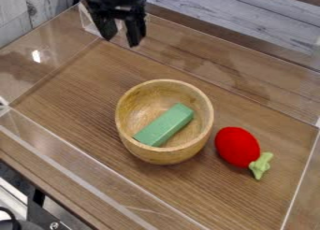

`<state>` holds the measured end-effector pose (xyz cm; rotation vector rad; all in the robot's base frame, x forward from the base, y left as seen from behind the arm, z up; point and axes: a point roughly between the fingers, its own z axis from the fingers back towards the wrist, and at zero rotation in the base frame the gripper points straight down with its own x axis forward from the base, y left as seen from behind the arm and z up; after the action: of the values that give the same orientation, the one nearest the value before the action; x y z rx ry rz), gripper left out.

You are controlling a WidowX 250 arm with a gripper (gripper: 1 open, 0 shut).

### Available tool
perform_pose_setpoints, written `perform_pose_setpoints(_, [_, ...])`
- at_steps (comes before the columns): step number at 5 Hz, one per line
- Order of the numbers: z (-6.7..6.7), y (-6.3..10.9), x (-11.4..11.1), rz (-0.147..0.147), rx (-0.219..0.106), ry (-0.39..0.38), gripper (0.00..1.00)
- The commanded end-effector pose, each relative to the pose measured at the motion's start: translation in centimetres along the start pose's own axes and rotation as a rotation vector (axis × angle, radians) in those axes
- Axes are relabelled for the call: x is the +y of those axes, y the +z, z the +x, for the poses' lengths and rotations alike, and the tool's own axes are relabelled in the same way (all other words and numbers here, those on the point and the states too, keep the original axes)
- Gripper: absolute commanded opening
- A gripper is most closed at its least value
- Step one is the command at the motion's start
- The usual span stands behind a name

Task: Put the green block in the brown bowl

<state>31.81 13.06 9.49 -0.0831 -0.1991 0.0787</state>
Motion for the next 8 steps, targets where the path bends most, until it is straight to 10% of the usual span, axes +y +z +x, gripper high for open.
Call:
perform_pose_setpoints(1, [0.2,2.7,-0.3,0.031,-0.088,-0.018,1.00])
perform_pose_setpoints(2, [0.8,1.4,1.2,0.033,-0.103,-0.049,0.00])
perform_pose_setpoints(3, [1.3,-0.1,2.8,0.028,-0.102,-0.054,1.00])
perform_pose_setpoints(5, [0.3,-0.2,0.4,0.041,-0.127,0.037,1.00])
perform_pose_setpoints(8, [0.6,1.8,-2.1,0.025,-0.170,-0.093,1.00])
